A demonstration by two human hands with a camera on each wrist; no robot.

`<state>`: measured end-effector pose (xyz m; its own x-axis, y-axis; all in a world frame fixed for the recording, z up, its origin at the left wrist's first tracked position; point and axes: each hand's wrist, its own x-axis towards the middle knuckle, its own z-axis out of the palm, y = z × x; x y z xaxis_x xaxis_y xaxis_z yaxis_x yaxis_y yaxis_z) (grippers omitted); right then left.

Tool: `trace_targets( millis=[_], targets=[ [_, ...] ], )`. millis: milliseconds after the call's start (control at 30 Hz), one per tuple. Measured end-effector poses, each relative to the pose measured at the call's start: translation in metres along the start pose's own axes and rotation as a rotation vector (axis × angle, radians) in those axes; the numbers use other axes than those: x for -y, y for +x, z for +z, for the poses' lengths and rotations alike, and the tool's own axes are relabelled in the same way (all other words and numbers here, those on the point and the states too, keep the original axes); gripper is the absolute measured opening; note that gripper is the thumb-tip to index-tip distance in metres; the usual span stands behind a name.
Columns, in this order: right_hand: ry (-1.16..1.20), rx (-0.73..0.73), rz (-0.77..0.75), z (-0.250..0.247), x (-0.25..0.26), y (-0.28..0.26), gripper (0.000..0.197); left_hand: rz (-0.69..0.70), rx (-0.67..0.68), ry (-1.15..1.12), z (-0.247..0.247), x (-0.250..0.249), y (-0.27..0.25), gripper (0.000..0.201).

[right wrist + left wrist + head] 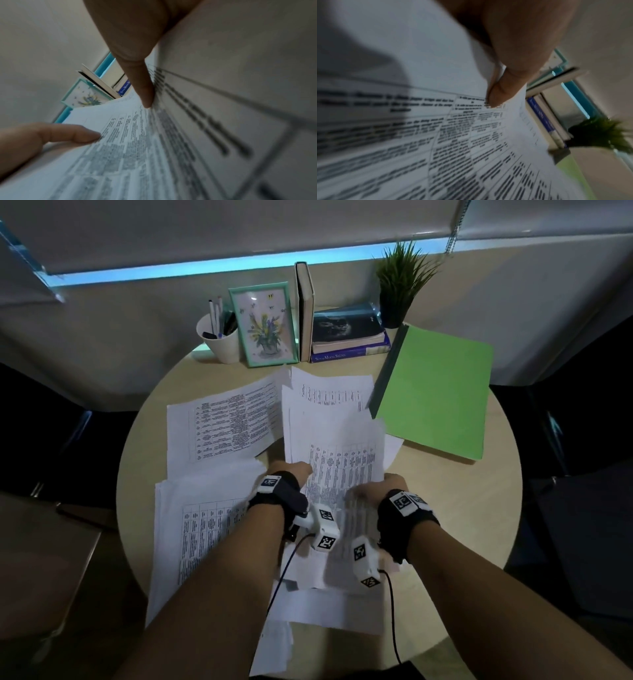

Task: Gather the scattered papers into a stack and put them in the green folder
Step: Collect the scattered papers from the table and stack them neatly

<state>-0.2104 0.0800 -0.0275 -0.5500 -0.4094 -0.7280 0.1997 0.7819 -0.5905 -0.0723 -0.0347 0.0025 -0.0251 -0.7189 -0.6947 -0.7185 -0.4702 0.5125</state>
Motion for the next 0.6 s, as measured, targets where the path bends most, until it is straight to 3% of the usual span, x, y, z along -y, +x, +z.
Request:
trace_targets(
  millis=[67, 133, 200, 267, 400, 600],
  targets=[
    [0.021, 0.043, -0.059, 0.008, 0.001, -0.001, 0.059, 0.029, -0.023, -0.044, -0.012, 0.001, -0.002, 0.054],
    [0.021, 0.072, -0.113, 0.012, 0.006, -0.006, 0.082, 0.082, -0.047, -0.062, -0.027, 0.001, -0.003, 0.038],
    [0.009, 0.115, -0.159, 0.013, 0.012, -0.012, 0.066, 0.132, -0.057, -0.036, -0.041, 0.001, -0.009, 0.028],
    [-0.035, 0.156, -0.176, 0.015, 0.021, -0.022, 0.052, 0.138, -0.058, -0.018, -0.051, 0.001, -0.015, 0.032],
    [-0.214, 0.172, -0.203, 0.025, 0.03, -0.032, 0.043, 0.147, -0.038, 0.027, -0.053, 0.005, -0.026, 0.062],
    [-0.252, 0.1, -0.261, 0.016, 0.023, -0.039, 0.034, 0.249, 0.015, 0.006, -0.033, 0.014, -0.017, 0.068]
  ],
)
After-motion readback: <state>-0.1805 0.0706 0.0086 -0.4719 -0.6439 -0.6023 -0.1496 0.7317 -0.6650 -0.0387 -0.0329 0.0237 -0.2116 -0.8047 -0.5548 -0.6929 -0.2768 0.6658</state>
